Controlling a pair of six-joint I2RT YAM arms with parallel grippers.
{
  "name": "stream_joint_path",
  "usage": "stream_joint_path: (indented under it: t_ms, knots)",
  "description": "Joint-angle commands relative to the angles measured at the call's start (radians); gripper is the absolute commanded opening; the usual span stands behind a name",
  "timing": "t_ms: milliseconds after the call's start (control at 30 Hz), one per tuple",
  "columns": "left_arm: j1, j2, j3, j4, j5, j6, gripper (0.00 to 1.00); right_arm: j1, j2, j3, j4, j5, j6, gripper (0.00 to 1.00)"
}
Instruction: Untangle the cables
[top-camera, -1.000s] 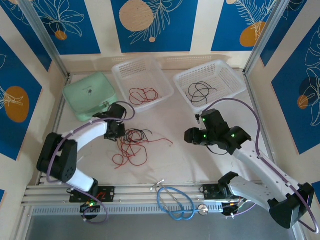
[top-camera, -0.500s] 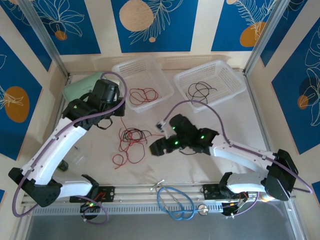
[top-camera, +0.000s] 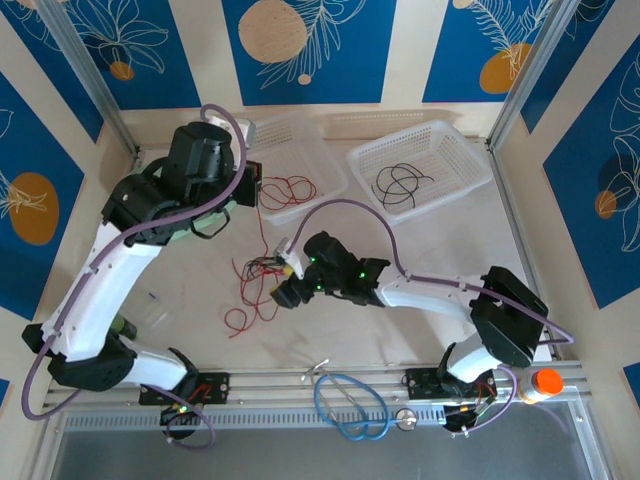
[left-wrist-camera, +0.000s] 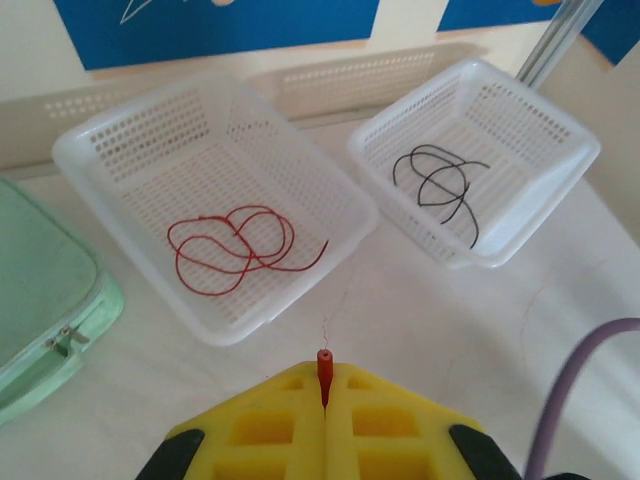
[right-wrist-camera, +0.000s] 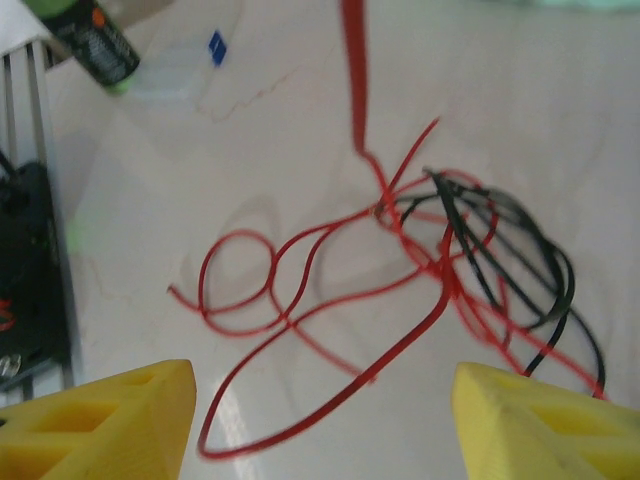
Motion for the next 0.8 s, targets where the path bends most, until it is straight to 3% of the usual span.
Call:
stream_joint_path:
  t_ms: [0,200,400,567,767]
  knots:
    - [-0.014,0.019,0.080,-0.007,0.031,0.030,0.00,-0.009,0.032,0.057,0.142,0.026,0.011,0.68]
    - [-0.021,0.035,0.176,0.029,0.045,0.041,0.00,-0.052,0.057,0.080,0.137,-0.012,0.230,0.68]
    - [-0.021,0.019,0.197,0.086,0.015,0.062,0.00,-0.065,0.043,0.152,-0.130,-0.032,0.577,0.64]
    - [-0.022,0.019,0.202,0.116,0.007,0.081,0.00,-0.030,0.048,0.225,-0.384,-0.037,0.693,0.64]
    - [-0.021,0.027,0.242,0.148,0.000,0.100,0.00,-0.004,0.099,0.229,-0.389,-0.084,0.776,0.63]
